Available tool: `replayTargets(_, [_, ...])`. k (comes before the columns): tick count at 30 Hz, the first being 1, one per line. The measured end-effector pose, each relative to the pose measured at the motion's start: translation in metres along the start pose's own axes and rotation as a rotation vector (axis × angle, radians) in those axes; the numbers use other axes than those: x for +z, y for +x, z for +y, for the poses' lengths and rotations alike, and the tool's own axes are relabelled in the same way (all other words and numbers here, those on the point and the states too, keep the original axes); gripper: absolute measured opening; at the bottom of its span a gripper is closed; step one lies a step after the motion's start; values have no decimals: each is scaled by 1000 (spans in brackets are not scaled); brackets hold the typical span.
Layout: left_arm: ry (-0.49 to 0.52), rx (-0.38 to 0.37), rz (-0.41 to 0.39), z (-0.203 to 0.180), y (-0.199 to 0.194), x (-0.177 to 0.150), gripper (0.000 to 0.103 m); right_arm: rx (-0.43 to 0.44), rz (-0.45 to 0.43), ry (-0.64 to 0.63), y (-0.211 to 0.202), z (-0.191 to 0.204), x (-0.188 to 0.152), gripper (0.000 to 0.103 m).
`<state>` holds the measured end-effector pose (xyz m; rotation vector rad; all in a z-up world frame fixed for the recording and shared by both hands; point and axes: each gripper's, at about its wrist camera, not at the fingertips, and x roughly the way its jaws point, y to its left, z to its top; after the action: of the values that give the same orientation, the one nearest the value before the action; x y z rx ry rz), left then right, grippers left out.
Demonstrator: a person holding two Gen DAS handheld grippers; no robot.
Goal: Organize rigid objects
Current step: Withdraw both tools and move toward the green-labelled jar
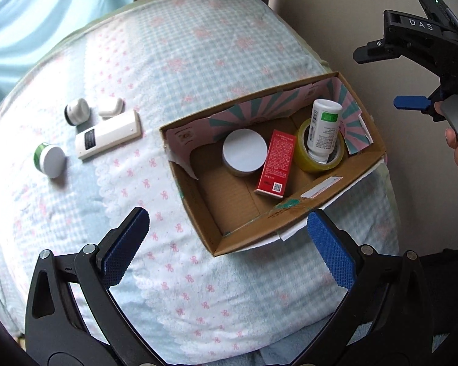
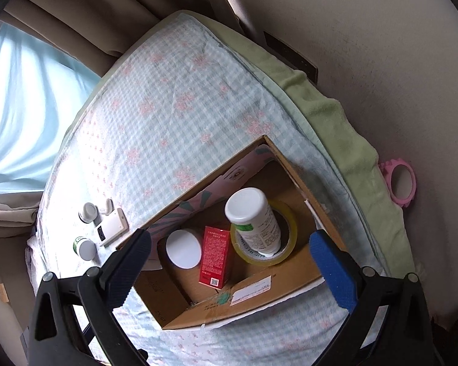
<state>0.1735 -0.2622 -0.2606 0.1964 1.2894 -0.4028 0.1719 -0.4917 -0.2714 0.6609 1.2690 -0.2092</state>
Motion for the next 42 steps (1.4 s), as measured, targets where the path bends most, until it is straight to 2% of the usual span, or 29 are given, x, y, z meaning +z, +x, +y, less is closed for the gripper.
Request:
replayTargets(7, [-106, 20, -70, 46, -48, -29, 103, -3, -6, -149, -23, 53, -25, 103])
replayTargets(15, [-201, 28, -113, 111, -80, -61, 103, -33, -12, -329, -34, 110, -65, 103])
replayTargets(20, [-194, 22, -135, 152, -97, -74, 103, -42, -36, -424, -44, 155, -90, 103])
replayTargets(24, [-173, 59, -152, 191, -106, -80, 103, -63, -71, -508, -47, 196, -102, 103])
replayTargets(30, [-178, 61, -167, 261, -104, -82, 103, -112, -133, -669, -37, 260, -118, 103])
replayTargets(33, [-169, 51, -156, 296, -93, -76, 103, -115, -133, -735, -22, 287, -124, 103])
replayTargets(38, [-118, 62, -104, 336, -63, -57, 103, -108, -92, -832, 9, 322, -125, 103])
replayTargets(42, [-85, 72, -84, 357, -41, -37, 103, -77, -51, -966, 34, 345, -126, 103])
